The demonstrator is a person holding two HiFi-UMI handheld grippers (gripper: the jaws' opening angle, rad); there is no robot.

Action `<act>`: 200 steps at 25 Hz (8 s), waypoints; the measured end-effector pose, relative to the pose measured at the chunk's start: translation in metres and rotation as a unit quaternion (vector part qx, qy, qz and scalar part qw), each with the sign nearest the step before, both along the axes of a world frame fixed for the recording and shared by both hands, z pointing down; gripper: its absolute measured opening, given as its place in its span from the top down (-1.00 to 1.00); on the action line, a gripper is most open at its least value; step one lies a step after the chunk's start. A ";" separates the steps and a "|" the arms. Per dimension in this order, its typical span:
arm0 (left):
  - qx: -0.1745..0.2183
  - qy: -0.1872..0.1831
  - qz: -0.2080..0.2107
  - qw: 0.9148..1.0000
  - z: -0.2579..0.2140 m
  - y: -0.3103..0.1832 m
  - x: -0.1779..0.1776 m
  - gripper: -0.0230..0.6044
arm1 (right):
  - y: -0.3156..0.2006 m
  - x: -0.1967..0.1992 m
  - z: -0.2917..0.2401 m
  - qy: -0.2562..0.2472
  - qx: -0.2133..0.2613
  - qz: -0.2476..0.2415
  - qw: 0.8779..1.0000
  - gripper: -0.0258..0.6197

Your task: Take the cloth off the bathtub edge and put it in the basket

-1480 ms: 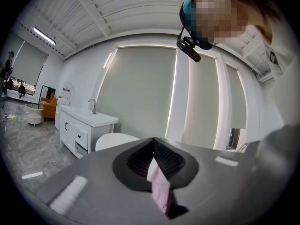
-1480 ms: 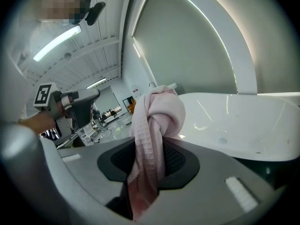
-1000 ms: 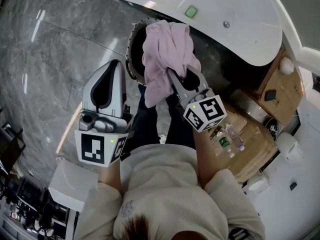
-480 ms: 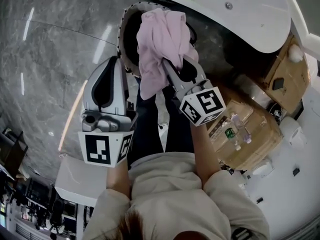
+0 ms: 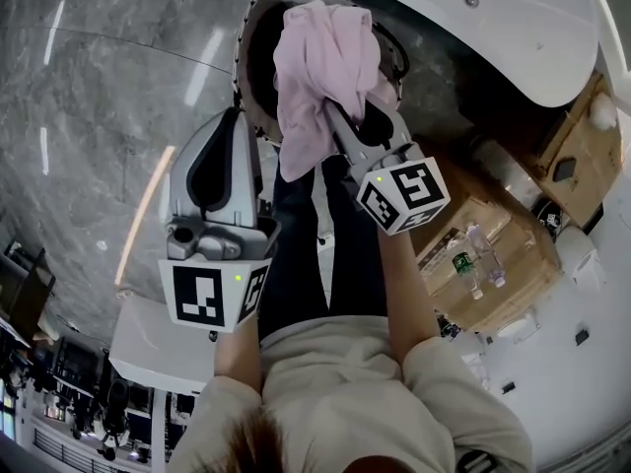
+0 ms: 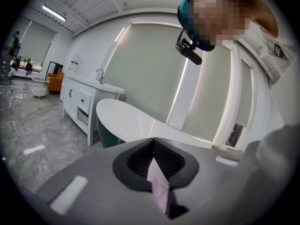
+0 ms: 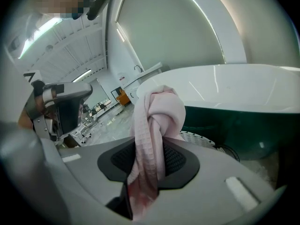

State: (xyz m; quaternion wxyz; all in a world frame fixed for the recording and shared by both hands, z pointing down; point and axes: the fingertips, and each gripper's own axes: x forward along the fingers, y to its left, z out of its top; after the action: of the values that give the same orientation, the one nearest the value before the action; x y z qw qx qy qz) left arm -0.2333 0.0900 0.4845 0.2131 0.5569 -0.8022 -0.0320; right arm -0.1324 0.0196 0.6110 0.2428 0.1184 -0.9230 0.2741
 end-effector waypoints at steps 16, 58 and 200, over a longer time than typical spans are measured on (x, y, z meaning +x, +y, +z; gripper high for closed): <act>-0.017 0.026 0.011 0.999 0.036 0.004 0.002 0.77 | 0.006 -0.016 0.085 0.047 -0.013 -0.005 0.999 0.56; -0.043 0.041 0.003 0.998 0.058 0.029 0.011 0.77 | 0.002 0.004 0.259 0.239 -0.034 -0.041 0.970 0.55; 0.152 -0.088 0.080 0.981 -0.293 0.015 0.012 0.78 | -0.007 0.057 -0.390 -0.131 0.198 0.078 0.968 0.93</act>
State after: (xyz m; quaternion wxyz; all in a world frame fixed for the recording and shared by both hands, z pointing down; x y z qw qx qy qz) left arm -0.2216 0.1055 0.1917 0.0561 0.6459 -0.7563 -0.0873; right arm -0.0754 0.0122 0.2205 0.0691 0.1982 -0.9707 0.1171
